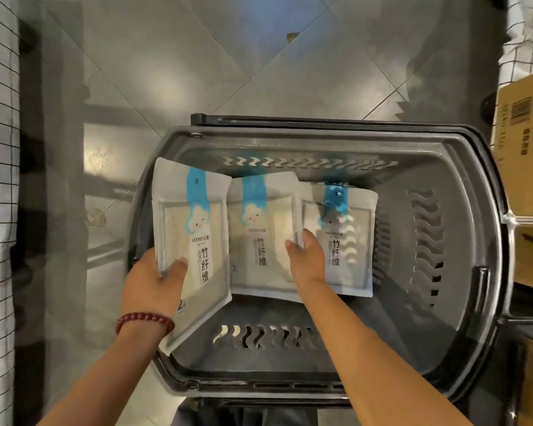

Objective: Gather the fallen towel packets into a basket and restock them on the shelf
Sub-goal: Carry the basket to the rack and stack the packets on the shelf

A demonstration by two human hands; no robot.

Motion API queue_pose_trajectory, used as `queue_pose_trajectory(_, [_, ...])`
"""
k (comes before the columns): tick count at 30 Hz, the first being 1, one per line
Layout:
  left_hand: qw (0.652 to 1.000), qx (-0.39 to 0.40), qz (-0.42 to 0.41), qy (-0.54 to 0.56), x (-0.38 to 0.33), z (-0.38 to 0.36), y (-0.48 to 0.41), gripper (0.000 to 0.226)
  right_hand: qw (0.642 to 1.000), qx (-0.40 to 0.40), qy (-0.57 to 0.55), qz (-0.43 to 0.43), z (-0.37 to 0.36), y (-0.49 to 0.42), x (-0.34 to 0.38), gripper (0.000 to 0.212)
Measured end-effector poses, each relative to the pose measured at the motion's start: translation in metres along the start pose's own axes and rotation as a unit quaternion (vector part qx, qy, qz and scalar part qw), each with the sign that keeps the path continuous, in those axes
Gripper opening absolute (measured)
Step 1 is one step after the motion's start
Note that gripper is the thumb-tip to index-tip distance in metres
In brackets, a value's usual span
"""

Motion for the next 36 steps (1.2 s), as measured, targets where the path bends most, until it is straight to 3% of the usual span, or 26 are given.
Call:
queue_pose_trajectory(2, [1.000, 0.000, 0.003, -0.006, -0.002, 0.001, 0.003, 0.025, 0.997, -0.060, -0.038, 0.036, 0.021, 0.012, 0.007, 0.030])
queue_pose_trajectory(6, [1.000, 0.013, 0.010, 0.006, -0.007, 0.002, 0.005, 0.025, 0.988, -0.105, -0.088, 0.070, 0.064, 0.023, 0.014, 0.028])
queue_pose_trajectory(14, [0.969, 0.062, 0.103, 0.215, -0.010, -0.019, 0.013, 0.017, 0.985, 0.064, -0.153, 0.052, 0.059, 0.032, 0.032, 0.031])
queue_pose_trajectory(20, [0.967, 0.077, 0.088, 0.225, -0.016, -0.031, 0.015, 0.020, 0.984, 0.156, -0.074, 0.048, -0.007, 0.045, 0.038, 0.010])
queue_pose_trajectory(23, [0.977, 0.062, 0.079, 0.190, -0.012, -0.030, 0.008, 0.021, 0.982, 0.174, -0.076, 0.013, -0.021, 0.035, 0.025, 0.011])
queue_pose_trajectory(25, [0.980, 0.055, 0.063, 0.180, -0.012, -0.032, 0.003, 0.022, 0.989, 0.141, -0.044, 0.000, -0.010, 0.015, 0.010, 0.031])
queue_pose_trajectory(28, [0.983, 0.043, 0.049, 0.174, -0.011, -0.039, -0.004, 0.025, 0.997, -0.041, 0.048, -0.049, 0.046, -0.017, -0.025, 0.044])
queue_pose_trajectory(30, [0.981, 0.035, 0.058, 0.180, -0.006, -0.042, -0.006, 0.024, 0.984, -0.115, 0.085, -0.110, 0.083, -0.034, -0.055, 0.051])
queue_pose_trajectory(33, [0.982, 0.036, 0.059, 0.178, 0.000, -0.048, -0.009, 0.026, 0.969, -0.073, 0.149, -0.184, 0.108, -0.053, -0.093, 0.073])
queue_pose_trajectory(36, [0.983, 0.031, 0.055, 0.172, 0.001, -0.052, -0.008, 0.027, 0.974, -0.030, 0.141, -0.176, 0.107, -0.059, -0.102, 0.065])
Point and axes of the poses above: each hand's wrist, its own y-axis away from the middle knuckle, its own z-axis out of the back of the hand, x = y × z, the point moved 8 cm from there along -y, towards the middle knuckle, and after that the axes turned 11 degrees about y, right-handed, at the moved point
